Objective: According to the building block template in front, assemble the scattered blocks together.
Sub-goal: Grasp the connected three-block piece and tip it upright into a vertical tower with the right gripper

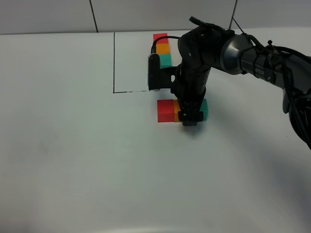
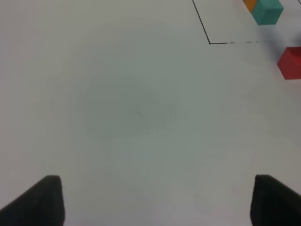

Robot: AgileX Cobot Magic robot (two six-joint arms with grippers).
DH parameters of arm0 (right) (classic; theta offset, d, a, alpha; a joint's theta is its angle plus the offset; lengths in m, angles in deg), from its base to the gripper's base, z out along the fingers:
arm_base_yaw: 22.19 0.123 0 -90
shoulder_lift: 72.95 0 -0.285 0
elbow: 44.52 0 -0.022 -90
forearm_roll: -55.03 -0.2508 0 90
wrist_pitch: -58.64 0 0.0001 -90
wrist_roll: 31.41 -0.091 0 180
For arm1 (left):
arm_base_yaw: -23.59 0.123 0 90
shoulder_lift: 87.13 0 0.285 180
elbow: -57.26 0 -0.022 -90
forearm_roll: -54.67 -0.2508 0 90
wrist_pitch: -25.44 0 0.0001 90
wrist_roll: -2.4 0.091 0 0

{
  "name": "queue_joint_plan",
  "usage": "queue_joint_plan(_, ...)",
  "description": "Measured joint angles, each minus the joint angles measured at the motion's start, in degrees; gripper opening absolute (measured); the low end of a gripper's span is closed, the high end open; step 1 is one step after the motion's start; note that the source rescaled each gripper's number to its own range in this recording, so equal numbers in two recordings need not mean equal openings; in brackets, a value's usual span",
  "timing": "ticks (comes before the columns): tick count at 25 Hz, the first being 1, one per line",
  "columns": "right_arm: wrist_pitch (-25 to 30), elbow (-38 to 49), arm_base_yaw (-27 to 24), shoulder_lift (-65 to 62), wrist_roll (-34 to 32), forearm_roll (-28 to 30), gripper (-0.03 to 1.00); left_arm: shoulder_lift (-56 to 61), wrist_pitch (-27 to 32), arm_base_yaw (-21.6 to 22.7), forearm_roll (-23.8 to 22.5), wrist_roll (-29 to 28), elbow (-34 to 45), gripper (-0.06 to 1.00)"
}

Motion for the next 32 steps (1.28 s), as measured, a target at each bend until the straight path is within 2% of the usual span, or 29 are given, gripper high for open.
queue_joint_plan(4,-0.15,-0.07,0.00,0.00,0.87,-1.92,0.46,0.00,0.00,0.00,0.00,0.00,0.00,0.74)
queue_joint_plan(8,0.14,-0.07,0.00,0.00,1.60,-3.35,0.06,0.00,0.00,0.00,0.00,0.00,0.00,0.74)
queue_joint_plan(9,0.24,-0.07,0.00,0.00,1.60,-3.40,0.01,0.00,0.00,0.00,0.00,0.00,0.00,0.74)
queue_joint_plan(13,0.53,-0.17,0.00,0.00,0.59,-3.26,0.01,0.00,0.00,0.00,0.00,0.00,0.00,0.74)
queue_joint_plan(16,0.91,-0.31,0.00,0.00,-3.60,-2.28,0.01,0.00,0.00,0.00,0.00,0.00,0.00,0.74)
queue_joint_plan(20,0.91,-0.31,0.00,-0.93,-17.75,-1.75,0.01,0.00,0.00,0.00,0.00,0.00,0.00,0.74)
queue_joint_plan(23,0.99,-0.45,0.00,-2.27,-33.81,-2.64,0.01,0.00,0.00,0.00,0.00,0.00,0.00,0.74)
queue_joint_plan(26,2.89,-0.44,0.00,-2.64,-54.06,-3.88,0.01,0.00,0.00,0.00,0.00,0.00,0.00,0.74)
queue_joint_plan(28,4.34,-0.44,0.00,-2.64,-63.54,-4.33,0.01,0.00,0.00,0.00,0.00,0.00,0.00,0.74)
queue_joint_plan(32,5.44,-0.44,0.00,-2.64,-74.34,-4.41,0.01,0.00,0.00,0.00,0.00,0.00,0.00,0.74)
